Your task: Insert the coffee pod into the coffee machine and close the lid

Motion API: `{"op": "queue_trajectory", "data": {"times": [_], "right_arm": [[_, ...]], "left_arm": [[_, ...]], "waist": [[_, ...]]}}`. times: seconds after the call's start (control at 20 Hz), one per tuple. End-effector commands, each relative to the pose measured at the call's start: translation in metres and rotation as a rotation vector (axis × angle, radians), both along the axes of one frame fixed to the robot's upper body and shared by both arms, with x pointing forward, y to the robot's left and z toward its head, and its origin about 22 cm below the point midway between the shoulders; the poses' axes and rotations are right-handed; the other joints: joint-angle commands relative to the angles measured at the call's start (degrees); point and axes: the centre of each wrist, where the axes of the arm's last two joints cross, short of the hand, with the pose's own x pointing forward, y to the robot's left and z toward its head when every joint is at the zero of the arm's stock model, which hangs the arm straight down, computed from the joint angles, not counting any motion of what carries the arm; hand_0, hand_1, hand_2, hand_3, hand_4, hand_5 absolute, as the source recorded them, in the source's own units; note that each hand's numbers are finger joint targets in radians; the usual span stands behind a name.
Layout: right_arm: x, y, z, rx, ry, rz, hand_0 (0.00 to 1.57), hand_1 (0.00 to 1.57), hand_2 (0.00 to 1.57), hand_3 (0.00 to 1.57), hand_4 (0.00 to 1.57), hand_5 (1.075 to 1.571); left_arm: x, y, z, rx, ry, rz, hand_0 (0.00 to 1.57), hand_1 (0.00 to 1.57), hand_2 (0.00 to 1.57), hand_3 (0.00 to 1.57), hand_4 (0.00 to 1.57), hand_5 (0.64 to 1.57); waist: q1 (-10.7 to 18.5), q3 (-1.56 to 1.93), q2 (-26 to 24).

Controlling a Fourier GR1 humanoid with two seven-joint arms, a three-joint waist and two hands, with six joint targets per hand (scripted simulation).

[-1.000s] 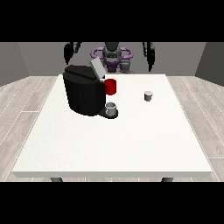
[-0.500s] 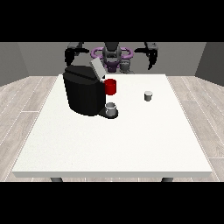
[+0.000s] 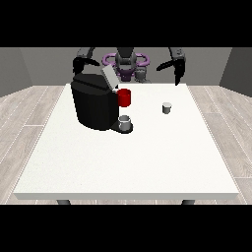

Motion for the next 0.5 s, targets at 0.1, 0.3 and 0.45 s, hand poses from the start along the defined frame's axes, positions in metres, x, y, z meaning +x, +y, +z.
{"op": "queue_trajectory", "data": {"times": [0.1, 0.3, 0.45], "right_arm": [[0.016, 0.010, 0.011, 0.006, -0.083, 0.045, 0.00, 0.00, 0.00, 0.00, 0.39, 1.571], [0.025, 0.009, 0.017, -0.008, -0.139, 0.032, 0.00, 0.00, 0.00, 0.00, 0.41, 1.571], [0.021, 0.020, 0.020, -0.027, -0.103, 0.069, 0.00, 0.00, 0.00, 0.00, 0.49, 1.571]], "left_arm": [[0.020, 0.028, 0.016, 0.219, 0.008, 0.019, 0.00, 0.00, 0.00, 0.00, 0.00, 1.571], [0.032, 0.042, 0.020, 0.327, -0.060, 0.055, 0.00, 0.00, 0.00, 0.00, 0.00, 1.571], [0.039, 0.053, 0.018, 0.411, -0.010, 0.099, 0.00, 0.00, 0.00, 0.00, 0.00, 1.571]], "waist": [[-2.2, -0.01, 5.4], [-4.0, -0.03, 10.8], [-6.4, -0.04, 10.7]]}}
